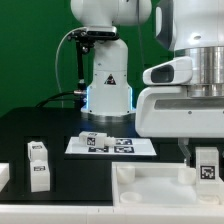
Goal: Assemble square table
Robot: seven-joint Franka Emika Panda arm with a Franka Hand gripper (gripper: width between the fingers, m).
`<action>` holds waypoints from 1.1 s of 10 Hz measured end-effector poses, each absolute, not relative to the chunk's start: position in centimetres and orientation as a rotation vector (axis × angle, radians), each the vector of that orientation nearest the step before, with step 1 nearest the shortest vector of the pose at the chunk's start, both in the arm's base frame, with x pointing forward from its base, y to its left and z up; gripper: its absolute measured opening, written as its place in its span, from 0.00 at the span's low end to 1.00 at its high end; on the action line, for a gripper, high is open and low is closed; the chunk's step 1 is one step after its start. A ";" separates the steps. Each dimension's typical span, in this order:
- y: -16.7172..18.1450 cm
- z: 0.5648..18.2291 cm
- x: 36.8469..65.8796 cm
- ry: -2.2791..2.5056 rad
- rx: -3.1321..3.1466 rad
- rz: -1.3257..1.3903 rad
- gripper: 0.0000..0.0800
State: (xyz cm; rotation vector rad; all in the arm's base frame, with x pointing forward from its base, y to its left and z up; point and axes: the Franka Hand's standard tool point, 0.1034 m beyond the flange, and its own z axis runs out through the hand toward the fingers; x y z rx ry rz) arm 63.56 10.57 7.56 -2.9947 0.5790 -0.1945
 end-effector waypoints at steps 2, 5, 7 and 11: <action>10.7 7.5 63.7 0.929 -2.898 -0.176 0.35; 10.4 7.5 63.8 1.401 -2.667 -0.141 0.35; 10.2 7.3 63.8 1.793 -2.356 -0.098 0.36; 10.4 7.2 63.5 2.049 -2.068 -0.077 0.36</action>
Offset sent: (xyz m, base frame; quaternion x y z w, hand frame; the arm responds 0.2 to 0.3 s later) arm 0.0090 0.0048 -0.0116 -0.0281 0.0026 0.2309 0.9726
